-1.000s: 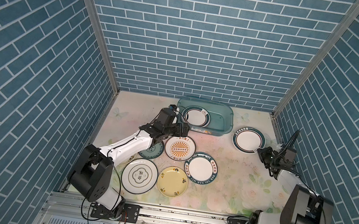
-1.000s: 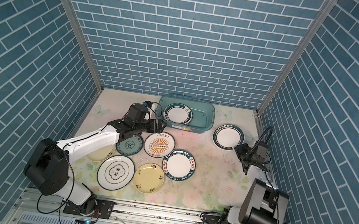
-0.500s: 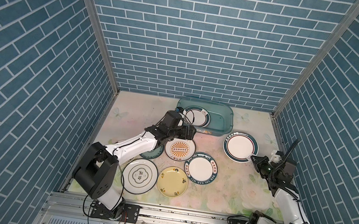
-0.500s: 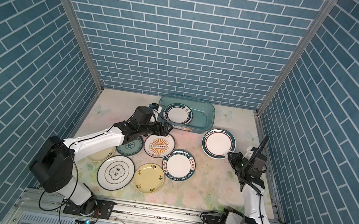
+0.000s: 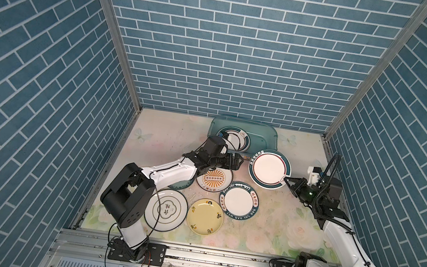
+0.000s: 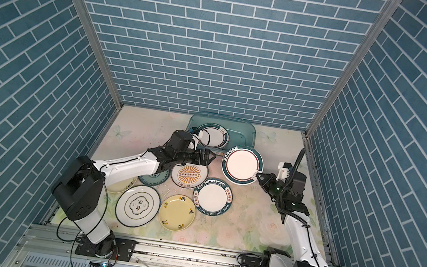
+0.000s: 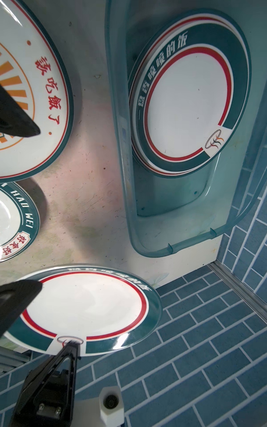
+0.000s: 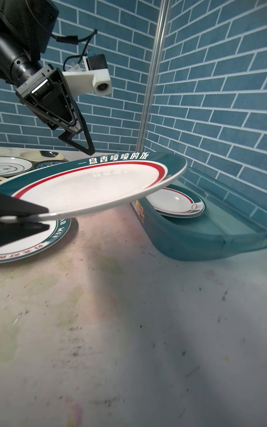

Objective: Place the plates into the plastic bin on the countertop
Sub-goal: Place the plate in the plastic bin.

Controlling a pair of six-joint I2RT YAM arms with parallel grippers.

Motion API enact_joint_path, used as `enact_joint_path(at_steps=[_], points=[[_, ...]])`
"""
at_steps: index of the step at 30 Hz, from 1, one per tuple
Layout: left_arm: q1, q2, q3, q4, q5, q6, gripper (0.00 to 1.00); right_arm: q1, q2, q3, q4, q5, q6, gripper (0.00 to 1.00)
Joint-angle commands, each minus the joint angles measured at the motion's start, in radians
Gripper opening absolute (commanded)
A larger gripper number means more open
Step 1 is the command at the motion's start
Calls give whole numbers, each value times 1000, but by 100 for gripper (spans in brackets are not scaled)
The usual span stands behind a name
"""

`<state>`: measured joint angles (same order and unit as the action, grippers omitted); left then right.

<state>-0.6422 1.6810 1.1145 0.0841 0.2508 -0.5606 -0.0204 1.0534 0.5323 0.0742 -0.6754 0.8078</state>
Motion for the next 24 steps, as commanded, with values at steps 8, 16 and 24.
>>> enact_joint_path(at_steps=[8, 16, 24], points=[[-16, 30, 39, 32, 28, -28, 85, 98, 88, 40, 206, -27, 108, 0], [-16, 43, 19, 113, 79, -58, 69, 121, 118, 42, 245, -27, 126, 0], [-16, 54, 21, 123, 98, -68, 60, 137, 142, 56, 276, -30, 141, 0]])
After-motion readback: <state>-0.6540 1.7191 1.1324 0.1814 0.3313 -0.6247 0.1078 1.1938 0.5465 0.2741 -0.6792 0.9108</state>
